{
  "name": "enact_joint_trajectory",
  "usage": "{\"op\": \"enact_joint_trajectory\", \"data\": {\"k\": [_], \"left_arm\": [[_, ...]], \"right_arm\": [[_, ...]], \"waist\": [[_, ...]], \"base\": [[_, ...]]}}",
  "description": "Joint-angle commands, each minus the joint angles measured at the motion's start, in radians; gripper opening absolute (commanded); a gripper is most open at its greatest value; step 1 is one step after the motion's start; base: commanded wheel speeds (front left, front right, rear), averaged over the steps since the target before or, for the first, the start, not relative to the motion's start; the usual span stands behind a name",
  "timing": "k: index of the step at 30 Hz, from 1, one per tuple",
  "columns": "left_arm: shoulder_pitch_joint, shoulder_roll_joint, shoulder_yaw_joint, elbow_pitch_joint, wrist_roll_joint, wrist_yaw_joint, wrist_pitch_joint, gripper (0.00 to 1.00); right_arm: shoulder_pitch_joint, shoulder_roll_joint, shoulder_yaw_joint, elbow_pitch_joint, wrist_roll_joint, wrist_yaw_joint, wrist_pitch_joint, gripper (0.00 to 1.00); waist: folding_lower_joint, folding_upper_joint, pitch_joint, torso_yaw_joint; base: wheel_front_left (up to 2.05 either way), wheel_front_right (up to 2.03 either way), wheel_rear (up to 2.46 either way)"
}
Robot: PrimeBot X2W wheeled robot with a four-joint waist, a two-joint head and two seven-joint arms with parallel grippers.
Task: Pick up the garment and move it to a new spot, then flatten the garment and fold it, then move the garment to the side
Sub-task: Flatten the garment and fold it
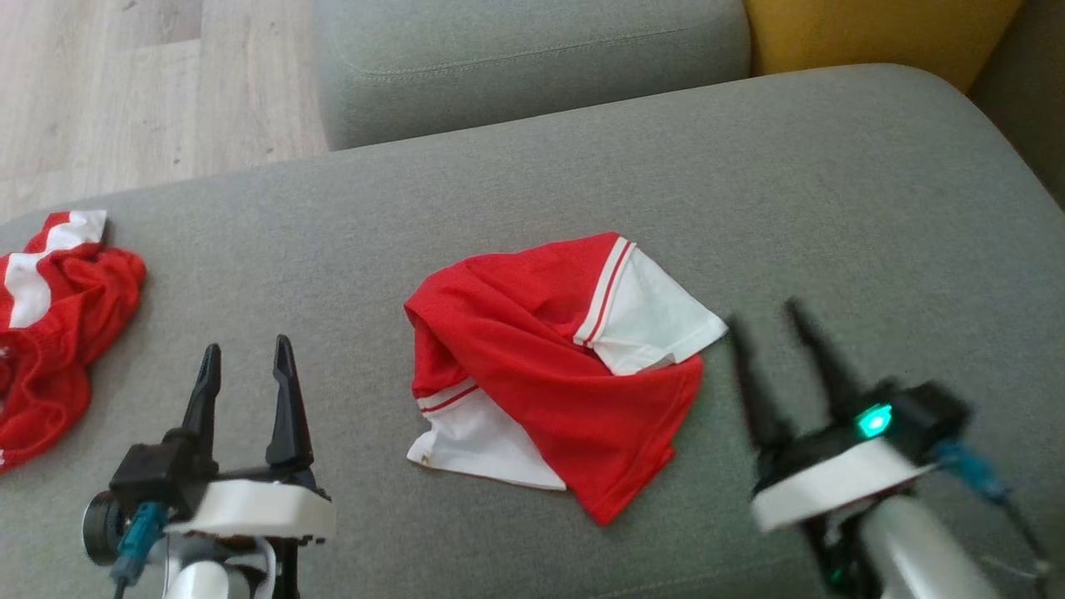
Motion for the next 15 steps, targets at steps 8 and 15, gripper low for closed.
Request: {"op": "enact_joint_trajectory", "data": {"k": [8,15], "left_arm": [[-0.037,-0.012,0.056,-0.023,0.018,-0.015,-0.012,1.0],[-0.04,-0.019,0.051,-0.012,0.015,-0.02,-0.012,1.0]], "right_arm": [[-0.07,-0.134,0.38,0.059,0.232,0.008,0.283,1.0],[-0.127,-0.114,0.456,0.168,0.269,0.008,0.463,1.0]], "waist": [[0.0,0.0,0.001,0.033],[0.0,0.0,0.009,0.087]], "base": [[0.0,0.0,0.0],[0.0,0.0,0.0]]}}
